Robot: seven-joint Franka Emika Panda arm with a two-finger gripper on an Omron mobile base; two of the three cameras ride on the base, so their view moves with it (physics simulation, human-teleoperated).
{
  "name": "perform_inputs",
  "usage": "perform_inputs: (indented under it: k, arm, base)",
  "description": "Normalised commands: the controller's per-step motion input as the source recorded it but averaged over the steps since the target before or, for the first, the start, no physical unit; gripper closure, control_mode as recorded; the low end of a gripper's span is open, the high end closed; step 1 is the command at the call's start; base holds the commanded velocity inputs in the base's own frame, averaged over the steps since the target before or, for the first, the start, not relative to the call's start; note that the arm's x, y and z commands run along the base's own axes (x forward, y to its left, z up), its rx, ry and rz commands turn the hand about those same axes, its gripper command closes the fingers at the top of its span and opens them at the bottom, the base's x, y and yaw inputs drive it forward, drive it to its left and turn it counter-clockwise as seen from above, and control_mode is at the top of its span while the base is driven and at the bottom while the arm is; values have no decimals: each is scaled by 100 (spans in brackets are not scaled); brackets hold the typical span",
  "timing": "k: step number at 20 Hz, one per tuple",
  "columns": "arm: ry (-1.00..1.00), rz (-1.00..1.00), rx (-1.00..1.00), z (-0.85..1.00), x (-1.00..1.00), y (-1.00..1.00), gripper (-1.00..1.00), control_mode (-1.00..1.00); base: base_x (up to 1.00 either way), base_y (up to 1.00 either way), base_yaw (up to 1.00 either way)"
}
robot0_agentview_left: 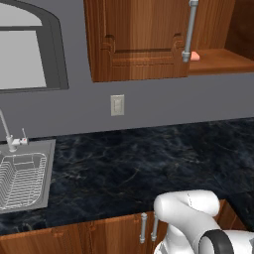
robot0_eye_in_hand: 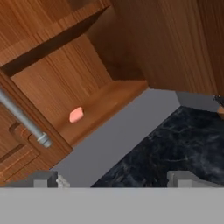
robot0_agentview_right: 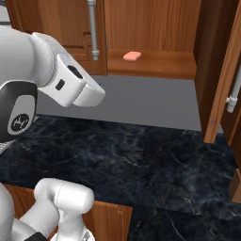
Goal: Pick up the bar soap and soap dispenser from the sink, and place them back in the cabinet, and close the cabinet doors.
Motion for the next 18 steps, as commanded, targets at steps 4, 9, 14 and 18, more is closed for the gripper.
perform_inputs:
  k: [4,9,14,18]
  arm:
    - [-4,-6,-14,0,-20,-36,-100,-100]
    - [-16,-7,-12,0,-25,-35,-100,-100]
    - [-10,-16,-7,0,-23,-34,-100,-100]
    - [1,-35,-2,1,-20,-22,-100,-100]
  base:
    - [0,0,0]
    - [0,0,0]
    - [0,0,0]
    - [0,0,0]
